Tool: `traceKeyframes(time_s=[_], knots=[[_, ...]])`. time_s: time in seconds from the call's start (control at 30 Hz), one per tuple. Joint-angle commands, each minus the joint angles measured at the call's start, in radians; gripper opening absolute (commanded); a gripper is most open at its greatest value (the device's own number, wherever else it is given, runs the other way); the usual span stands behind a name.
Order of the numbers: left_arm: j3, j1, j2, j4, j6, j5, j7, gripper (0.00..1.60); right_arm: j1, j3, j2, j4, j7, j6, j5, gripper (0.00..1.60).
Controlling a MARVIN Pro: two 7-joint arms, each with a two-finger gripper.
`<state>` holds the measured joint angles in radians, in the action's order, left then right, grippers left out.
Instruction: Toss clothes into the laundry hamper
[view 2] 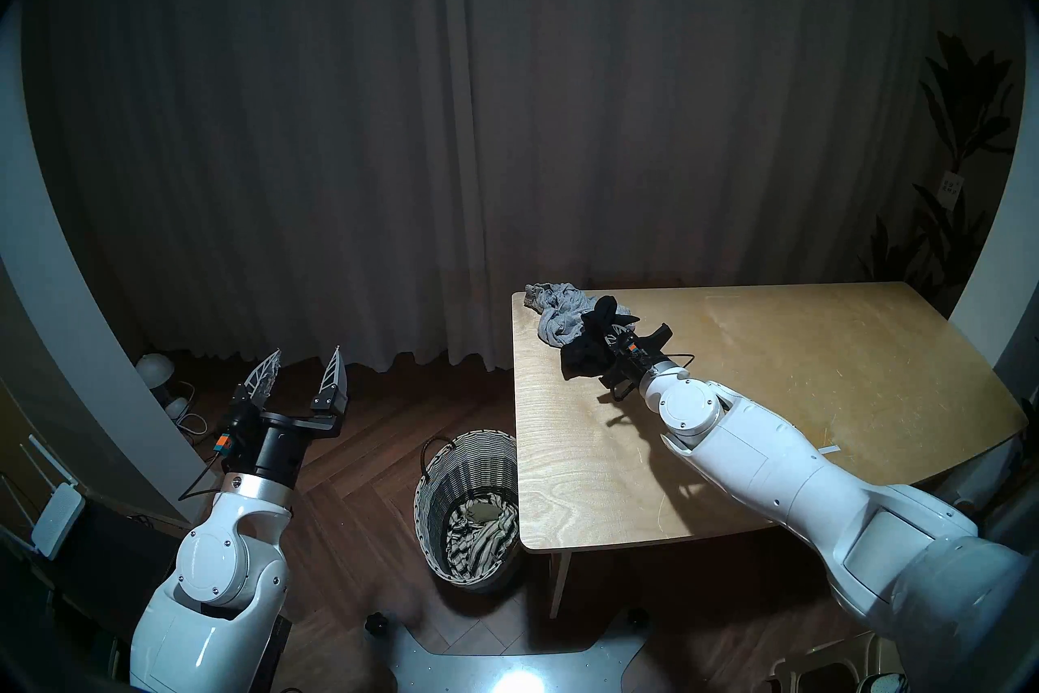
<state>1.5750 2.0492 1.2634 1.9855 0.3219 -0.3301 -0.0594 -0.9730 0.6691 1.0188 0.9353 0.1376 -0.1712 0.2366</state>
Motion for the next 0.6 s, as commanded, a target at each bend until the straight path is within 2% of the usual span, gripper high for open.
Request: traceKeyframes(time_s=[0.0, 0.17, 0.2, 0.23, 0.33, 0.37, 0.4, 0.57], knots=[[0.019, -0.011, -0.009, 0.040, -0.014, 0.005, -0.009, 1.60, 0.085, -0.012, 0.088, -0.117, -0.007, 0.015, -0.024, 0.00], [0.010, -0.024, -0.007, 0.038, -0.041, 0.004, -0.018, 1.60, 0.093, -0.039, 0.106, -0.200, -0.020, -0.010, -0.048, 0.00], [0.006, -0.031, -0.007, 0.038, -0.047, 0.005, -0.019, 1.60, 0.096, -0.041, 0.114, -0.221, -0.028, -0.023, -0.047, 0.39], [0.004, -0.036, -0.008, 0.038, -0.054, 0.006, -0.021, 1.60, 0.100, -0.043, 0.120, -0.240, -0.033, -0.039, -0.049, 1.60], [-0.002, -0.047, -0.008, 0.040, -0.071, 0.010, -0.027, 1.60, 0.114, -0.049, 0.136, -0.294, -0.048, -0.101, -0.054, 1.60], [-0.003, -0.048, -0.008, 0.040, -0.075, 0.011, -0.029, 1.60, 0.110, -0.050, 0.130, -0.282, -0.046, -0.103, -0.055, 1.60], [-0.005, -0.051, -0.008, 0.041, -0.079, 0.011, -0.032, 1.60, 0.121, -0.051, 0.148, -0.322, -0.049, -0.122, -0.056, 1.60], [-0.015, -0.058, -0.007, 0.040, -0.092, 0.015, -0.041, 1.60, 0.148, -0.055, 0.183, -0.390, -0.071, -0.137, -0.052, 1.60]])
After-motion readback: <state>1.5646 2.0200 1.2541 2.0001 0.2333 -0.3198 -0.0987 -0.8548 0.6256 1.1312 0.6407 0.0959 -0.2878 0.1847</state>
